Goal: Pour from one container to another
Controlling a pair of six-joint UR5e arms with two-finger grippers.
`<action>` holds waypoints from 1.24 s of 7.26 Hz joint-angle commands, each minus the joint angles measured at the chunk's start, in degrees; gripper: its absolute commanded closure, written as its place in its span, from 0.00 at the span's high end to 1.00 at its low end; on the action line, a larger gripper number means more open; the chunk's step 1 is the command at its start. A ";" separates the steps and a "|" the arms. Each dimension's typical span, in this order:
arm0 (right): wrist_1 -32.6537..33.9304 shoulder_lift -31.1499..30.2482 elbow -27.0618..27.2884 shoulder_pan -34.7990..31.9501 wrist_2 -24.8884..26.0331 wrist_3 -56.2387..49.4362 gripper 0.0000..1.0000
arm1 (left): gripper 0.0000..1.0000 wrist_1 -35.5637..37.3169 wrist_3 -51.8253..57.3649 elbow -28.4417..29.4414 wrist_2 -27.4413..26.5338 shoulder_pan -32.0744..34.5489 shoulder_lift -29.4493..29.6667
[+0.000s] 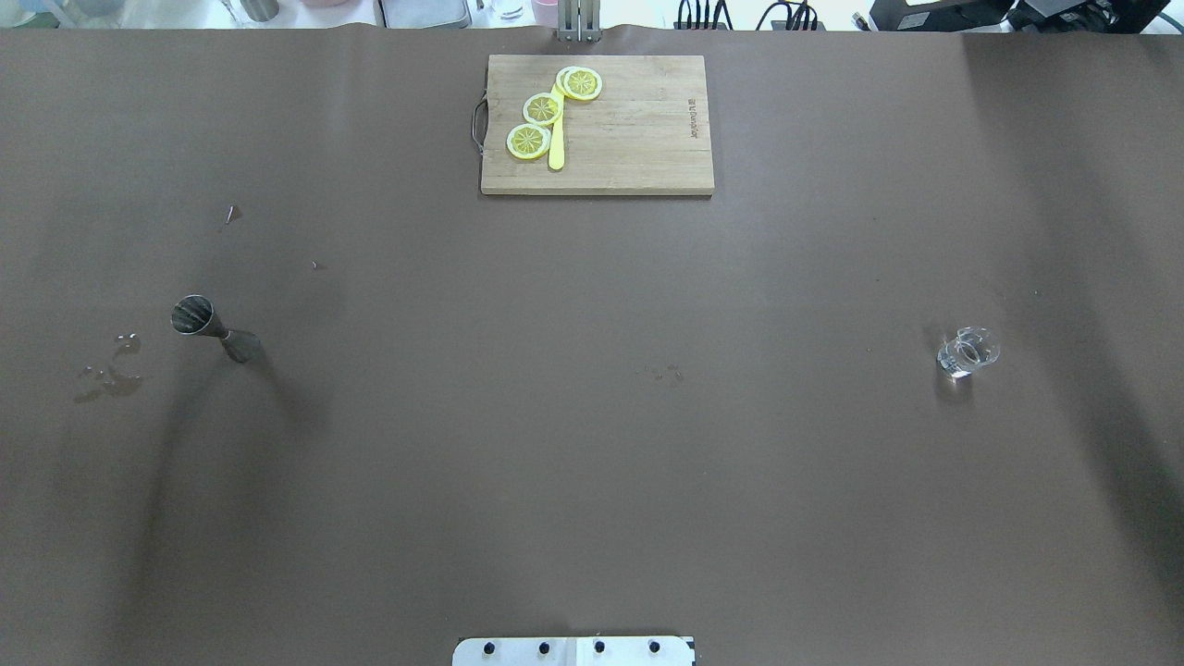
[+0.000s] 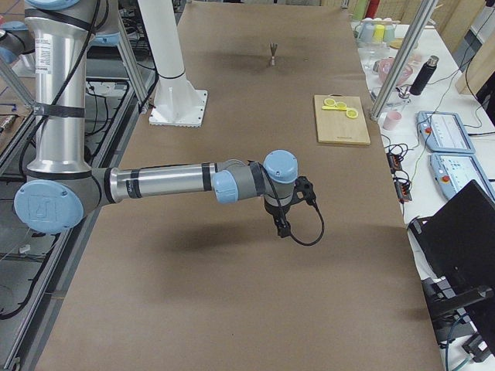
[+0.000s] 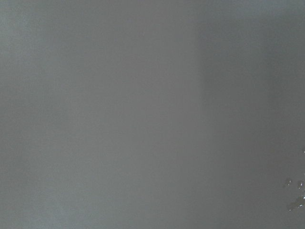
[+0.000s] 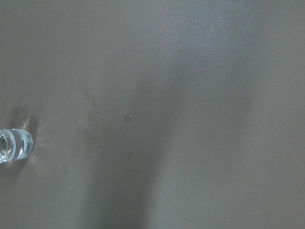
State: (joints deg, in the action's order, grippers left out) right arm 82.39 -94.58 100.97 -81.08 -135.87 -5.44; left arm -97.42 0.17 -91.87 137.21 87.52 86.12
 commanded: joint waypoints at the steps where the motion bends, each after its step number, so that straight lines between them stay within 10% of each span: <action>1: -0.30 0.01 0.45 0.04 -0.01 0.17 1.00 | 0.99 -0.14 -0.25 -0.33 0.43 0.02 0.02; 9: -3.90 0.28 6.24 10.13 1.04 17.35 1.00 | 0.98 -0.05 -5.13 -2.96 -0.01 -0.07 3.16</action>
State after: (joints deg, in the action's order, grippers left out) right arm 79.96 -93.94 105.44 -72.77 -134.99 7.80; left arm -97.43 -1.37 -94.43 137.31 87.46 87.55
